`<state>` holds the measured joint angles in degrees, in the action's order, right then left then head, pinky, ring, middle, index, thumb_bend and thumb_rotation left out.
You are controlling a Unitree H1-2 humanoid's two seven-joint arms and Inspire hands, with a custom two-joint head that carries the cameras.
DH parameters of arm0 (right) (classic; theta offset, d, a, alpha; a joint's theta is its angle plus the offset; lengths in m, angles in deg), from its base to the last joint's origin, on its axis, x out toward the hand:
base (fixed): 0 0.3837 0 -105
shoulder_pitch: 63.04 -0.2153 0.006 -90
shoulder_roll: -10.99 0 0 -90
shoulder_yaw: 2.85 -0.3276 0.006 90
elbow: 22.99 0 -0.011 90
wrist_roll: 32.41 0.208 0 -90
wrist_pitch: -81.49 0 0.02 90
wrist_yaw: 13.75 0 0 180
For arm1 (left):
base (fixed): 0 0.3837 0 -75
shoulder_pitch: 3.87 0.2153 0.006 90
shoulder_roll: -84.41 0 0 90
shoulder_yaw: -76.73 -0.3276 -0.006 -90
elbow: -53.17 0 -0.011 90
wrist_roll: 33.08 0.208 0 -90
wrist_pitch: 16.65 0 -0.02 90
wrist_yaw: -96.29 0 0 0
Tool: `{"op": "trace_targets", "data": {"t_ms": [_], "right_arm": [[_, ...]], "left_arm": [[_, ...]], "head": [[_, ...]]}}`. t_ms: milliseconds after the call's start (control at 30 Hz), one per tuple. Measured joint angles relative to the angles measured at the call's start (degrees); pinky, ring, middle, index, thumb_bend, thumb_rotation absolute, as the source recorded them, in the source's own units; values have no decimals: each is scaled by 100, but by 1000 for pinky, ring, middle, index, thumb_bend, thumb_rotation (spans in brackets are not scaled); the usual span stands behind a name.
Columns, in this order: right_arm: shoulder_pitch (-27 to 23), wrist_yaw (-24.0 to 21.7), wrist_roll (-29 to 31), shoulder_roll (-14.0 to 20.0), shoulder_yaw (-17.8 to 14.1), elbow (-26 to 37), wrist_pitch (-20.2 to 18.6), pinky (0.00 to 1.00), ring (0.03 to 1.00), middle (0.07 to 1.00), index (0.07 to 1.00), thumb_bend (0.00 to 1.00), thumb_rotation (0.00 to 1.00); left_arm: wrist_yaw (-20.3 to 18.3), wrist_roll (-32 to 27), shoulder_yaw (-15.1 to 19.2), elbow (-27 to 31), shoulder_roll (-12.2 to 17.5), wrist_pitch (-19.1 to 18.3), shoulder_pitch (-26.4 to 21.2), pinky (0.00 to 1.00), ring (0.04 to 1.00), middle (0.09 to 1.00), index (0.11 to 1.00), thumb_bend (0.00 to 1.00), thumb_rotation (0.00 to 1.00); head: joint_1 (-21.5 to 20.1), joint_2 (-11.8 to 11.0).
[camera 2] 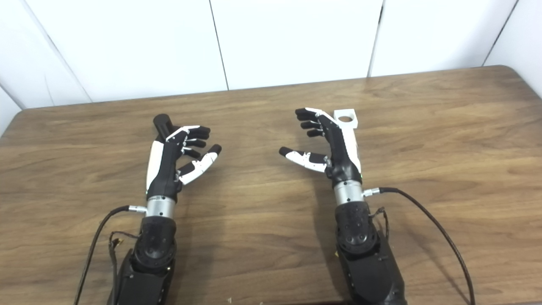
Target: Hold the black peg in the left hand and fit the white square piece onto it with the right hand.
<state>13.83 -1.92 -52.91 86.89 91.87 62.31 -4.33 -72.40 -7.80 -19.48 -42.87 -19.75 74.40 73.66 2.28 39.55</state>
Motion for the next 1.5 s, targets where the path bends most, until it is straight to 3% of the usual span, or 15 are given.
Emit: {"op": "trace_targets", "data": {"t_ms": [200,400,467,900,1100,1300,1500], "right_arm": [[0,1,46,-1,-15,-5,3,645,704,729,711,654,66],[-8,0,73,11,-26,-17,6,660,717,727,708,653,29],[-7,-5,101,37,-53,-15,6,654,721,736,714,644,22],[-6,-124,317,200,-110,-6,9,660,718,741,718,642,21],[-6,-128,317,199,-113,-5,9,655,718,741,717,641,21],[-6,-152,322,199,-115,22,1,647,710,742,717,641,12],[-6,-172,335,199,-137,25,-7,646,708,743,719,643,0]], "left_arm": [[10,11,1,0,0,0,0,551,662,679,640,568,340],[31,122,-24,7,-12,-17,0,547,650,673,648,548,346],[50,166,-65,20,-33,-32,0,555,659,683,648,554,348],[253,369,-114,6,-158,-130,0,571,666,690,650,567,367],[421,573,-116,15,-147,-231,0,578,670,697,650,553,329],[446,692,-58,167,-35,-236,0,592,700,720,655,554,329],[453,901,52,302,256,-238,-39,561,709,724,653,593,353]], "head": [[18,-9],[763,-105],[834,-114],[800,-123],[782,-132],[808,-141],[809,-141]]}}
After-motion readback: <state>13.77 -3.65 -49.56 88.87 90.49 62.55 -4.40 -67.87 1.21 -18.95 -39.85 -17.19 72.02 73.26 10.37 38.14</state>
